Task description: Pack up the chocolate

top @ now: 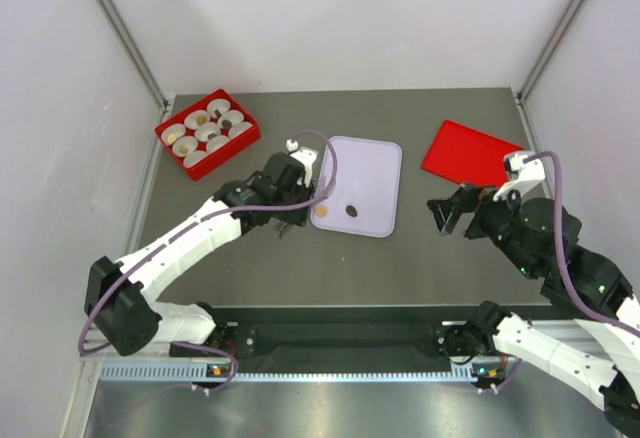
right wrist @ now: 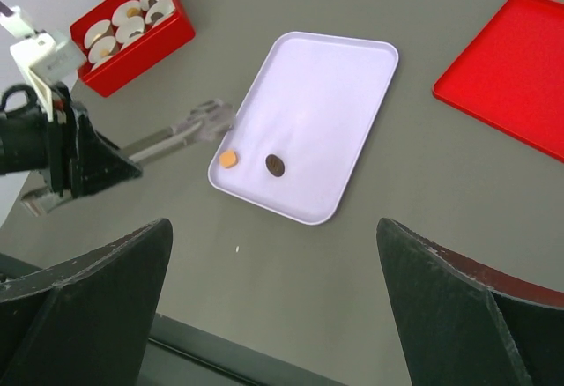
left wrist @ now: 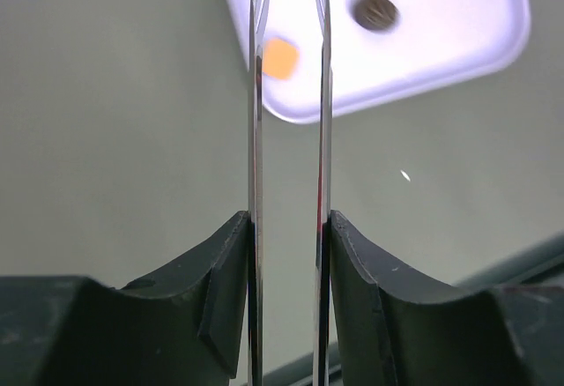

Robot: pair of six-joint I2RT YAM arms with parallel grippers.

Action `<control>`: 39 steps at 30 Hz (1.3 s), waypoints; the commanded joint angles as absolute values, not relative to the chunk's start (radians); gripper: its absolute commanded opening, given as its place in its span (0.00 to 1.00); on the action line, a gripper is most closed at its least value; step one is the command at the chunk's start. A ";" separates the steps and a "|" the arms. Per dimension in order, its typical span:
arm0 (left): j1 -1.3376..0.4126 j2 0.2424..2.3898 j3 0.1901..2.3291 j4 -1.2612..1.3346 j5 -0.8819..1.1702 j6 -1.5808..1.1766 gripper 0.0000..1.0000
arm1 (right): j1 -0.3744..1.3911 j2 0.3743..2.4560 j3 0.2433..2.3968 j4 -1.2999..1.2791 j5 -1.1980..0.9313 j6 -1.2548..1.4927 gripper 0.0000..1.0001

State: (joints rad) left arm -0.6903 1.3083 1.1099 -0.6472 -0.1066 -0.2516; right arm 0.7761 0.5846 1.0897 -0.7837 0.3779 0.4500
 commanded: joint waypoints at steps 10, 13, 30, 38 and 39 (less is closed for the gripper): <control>-0.828 1.439 1.114 -0.586 -0.069 -0.385 0.47 | 0.779 0.578 1.132 -0.819 0.414 0.479 1.00; -0.845 1.459 1.121 -0.566 -0.058 -0.410 0.48 | 0.779 0.574 1.129 -0.822 0.425 0.472 1.00; -0.884 1.623 1.259 -0.592 -0.121 -0.428 0.48 | 0.778 0.554 1.131 -0.824 0.443 0.449 1.00; -0.910 1.617 1.301 -0.673 -0.160 -0.449 0.47 | 0.779 0.560 1.132 -0.818 0.430 0.453 1.00; -0.913 1.620 1.301 -0.678 -0.163 -0.451 0.47 | 0.779 0.560 1.131 -0.810 0.425 0.451 1.00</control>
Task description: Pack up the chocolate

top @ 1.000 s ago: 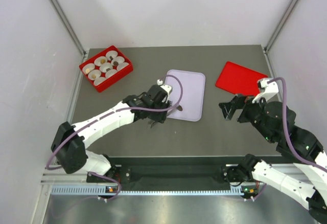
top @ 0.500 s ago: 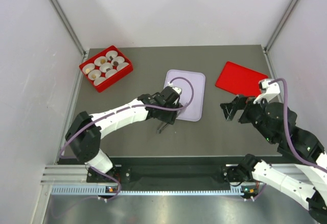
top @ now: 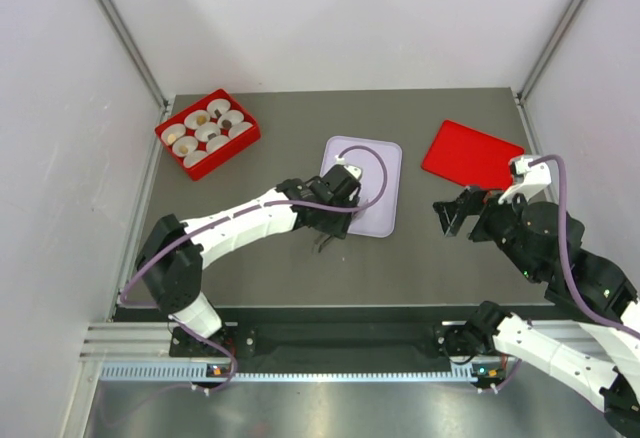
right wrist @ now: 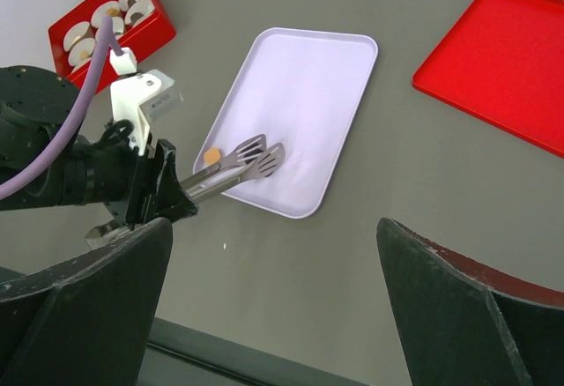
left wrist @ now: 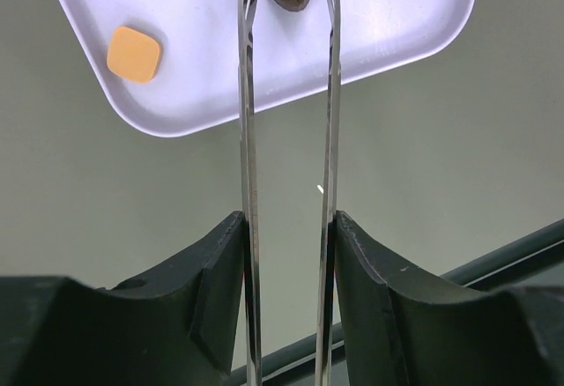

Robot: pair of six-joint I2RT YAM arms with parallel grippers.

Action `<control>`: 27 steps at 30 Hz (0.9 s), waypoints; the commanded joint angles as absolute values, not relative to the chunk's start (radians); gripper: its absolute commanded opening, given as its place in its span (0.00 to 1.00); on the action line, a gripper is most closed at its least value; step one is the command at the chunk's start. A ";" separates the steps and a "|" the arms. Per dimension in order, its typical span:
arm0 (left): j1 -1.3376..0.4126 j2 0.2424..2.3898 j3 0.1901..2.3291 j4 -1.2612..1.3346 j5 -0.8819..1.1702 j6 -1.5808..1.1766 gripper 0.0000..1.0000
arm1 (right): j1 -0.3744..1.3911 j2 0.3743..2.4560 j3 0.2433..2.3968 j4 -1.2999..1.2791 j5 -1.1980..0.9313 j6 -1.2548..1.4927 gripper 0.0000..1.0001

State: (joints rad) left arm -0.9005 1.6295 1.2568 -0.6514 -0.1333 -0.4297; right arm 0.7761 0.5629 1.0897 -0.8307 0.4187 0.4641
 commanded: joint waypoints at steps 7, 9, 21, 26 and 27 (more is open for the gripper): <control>-0.948 1.647 1.308 -0.709 -0.198 -0.472 0.45 | 0.779 0.565 1.138 -0.801 0.405 0.446 1.00; -0.956 1.652 1.315 -0.718 -0.215 -0.477 0.45 | 0.779 0.561 1.140 -0.801 0.406 0.448 1.00; -0.960 1.652 1.360 -0.771 -0.333 -0.463 0.33 | 0.778 0.543 1.143 -0.801 0.414 0.445 1.00; -0.908 1.670 1.440 -0.808 -0.417 -0.419 0.29 | 0.779 0.555 1.147 -0.802 0.410 0.448 1.00; -0.879 1.671 1.465 -0.801 -0.413 -0.401 0.28 | 0.779 0.557 1.147 -0.802 0.410 0.449 1.00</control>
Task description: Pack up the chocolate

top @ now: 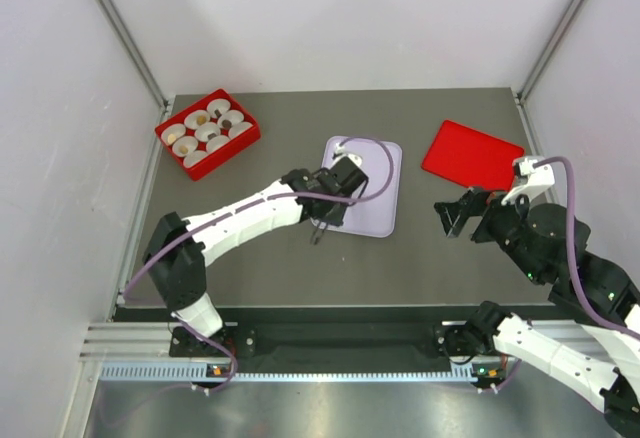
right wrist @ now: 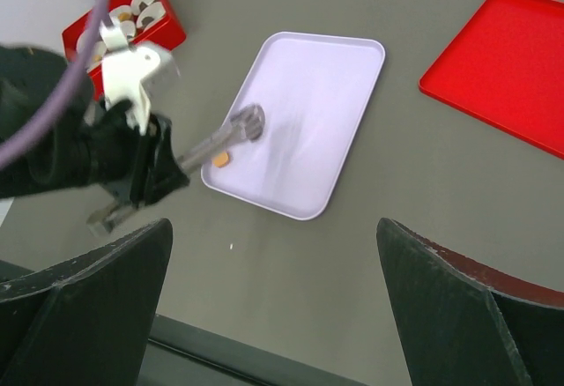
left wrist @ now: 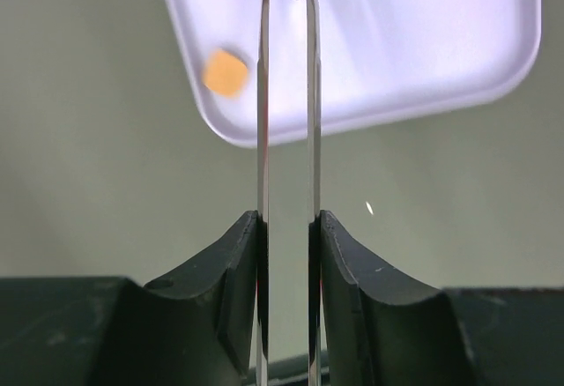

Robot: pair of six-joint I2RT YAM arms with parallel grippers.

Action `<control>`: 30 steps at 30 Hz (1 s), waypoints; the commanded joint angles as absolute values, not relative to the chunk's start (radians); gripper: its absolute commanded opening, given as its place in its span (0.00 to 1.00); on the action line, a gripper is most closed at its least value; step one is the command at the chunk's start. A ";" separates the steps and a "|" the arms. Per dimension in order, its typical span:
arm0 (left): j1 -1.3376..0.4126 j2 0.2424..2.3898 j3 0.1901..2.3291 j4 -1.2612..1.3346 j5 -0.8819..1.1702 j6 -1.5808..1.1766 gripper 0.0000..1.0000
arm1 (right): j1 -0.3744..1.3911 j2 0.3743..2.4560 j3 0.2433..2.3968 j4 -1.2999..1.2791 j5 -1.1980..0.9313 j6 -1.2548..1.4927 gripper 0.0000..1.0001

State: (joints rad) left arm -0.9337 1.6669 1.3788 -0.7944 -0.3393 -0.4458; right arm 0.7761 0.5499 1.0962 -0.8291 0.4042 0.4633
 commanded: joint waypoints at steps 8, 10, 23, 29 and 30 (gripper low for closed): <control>-0.645 1.661 1.546 -0.738 -0.387 -0.330 0.28 | 0.779 0.566 1.158 -0.796 0.410 0.449 1.00; -0.565 1.660 1.552 -0.706 -0.408 -0.311 0.28 | 0.779 0.574 1.157 -0.795 0.408 0.453 1.00; -0.273 1.746 1.586 -0.560 -0.357 -0.304 0.28 | 0.779 0.658 1.163 -0.736 0.402 0.431 1.00; -0.239 1.770 1.589 -0.531 -0.364 -0.305 0.28 | 0.779 0.704 1.173 -0.710 0.408 0.411 1.00; -0.230 1.773 1.591 -0.528 -0.362 -0.305 0.28 | 0.779 0.715 1.173 -0.706 0.408 0.408 1.00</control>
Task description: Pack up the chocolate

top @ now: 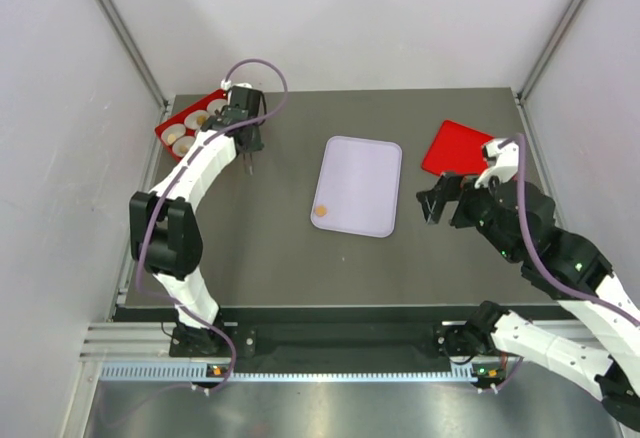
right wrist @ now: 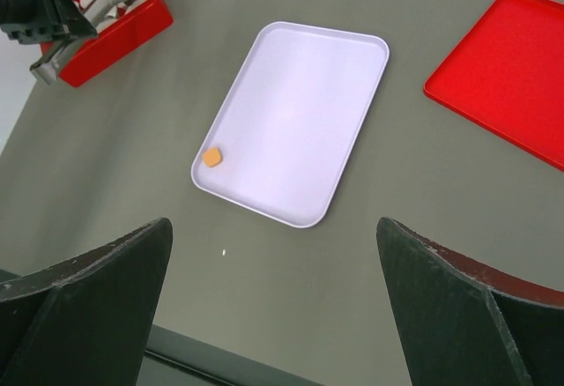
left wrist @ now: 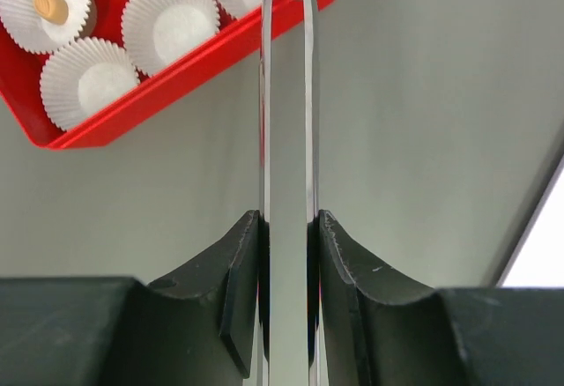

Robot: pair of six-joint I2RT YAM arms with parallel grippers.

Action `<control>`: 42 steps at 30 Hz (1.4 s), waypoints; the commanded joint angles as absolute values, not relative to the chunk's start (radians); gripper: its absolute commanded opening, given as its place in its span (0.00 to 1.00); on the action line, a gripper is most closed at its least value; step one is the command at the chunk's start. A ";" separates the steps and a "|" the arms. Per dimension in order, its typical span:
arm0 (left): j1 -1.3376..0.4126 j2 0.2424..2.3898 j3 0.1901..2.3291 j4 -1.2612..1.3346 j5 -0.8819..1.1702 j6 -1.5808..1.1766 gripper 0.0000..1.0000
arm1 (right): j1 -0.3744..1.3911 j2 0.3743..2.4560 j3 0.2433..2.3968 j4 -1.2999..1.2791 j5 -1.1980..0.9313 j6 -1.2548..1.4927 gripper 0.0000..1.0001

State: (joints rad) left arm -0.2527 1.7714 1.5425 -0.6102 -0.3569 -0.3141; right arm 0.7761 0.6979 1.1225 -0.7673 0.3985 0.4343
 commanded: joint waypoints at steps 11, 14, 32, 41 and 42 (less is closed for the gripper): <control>-0.184 1.825 1.614 -0.522 -0.338 -0.301 0.28 | 0.779 0.773 1.177 -0.677 0.413 0.388 1.00; -0.176 1.839 1.626 -0.529 -0.322 -0.304 0.30 | 0.778 0.782 1.180 -0.667 0.414 0.384 1.00; -0.176 1.874 1.657 -0.594 -0.291 -0.316 0.33 | 0.779 0.807 1.184 -0.637 0.397 0.377 1.00; -0.176 1.904 1.657 -0.586 -0.313 -0.304 0.33 | 0.779 0.807 1.184 -0.637 0.397 0.376 1.00; -0.176 1.905 1.655 -0.587 -0.314 -0.304 0.33 | 0.779 0.807 1.184 -0.635 0.397 0.376 1.00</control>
State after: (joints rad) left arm -0.1795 1.8988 1.6157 -0.6041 -0.2962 -0.3115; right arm 0.7761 0.8074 1.1347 -0.6785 0.3985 0.3855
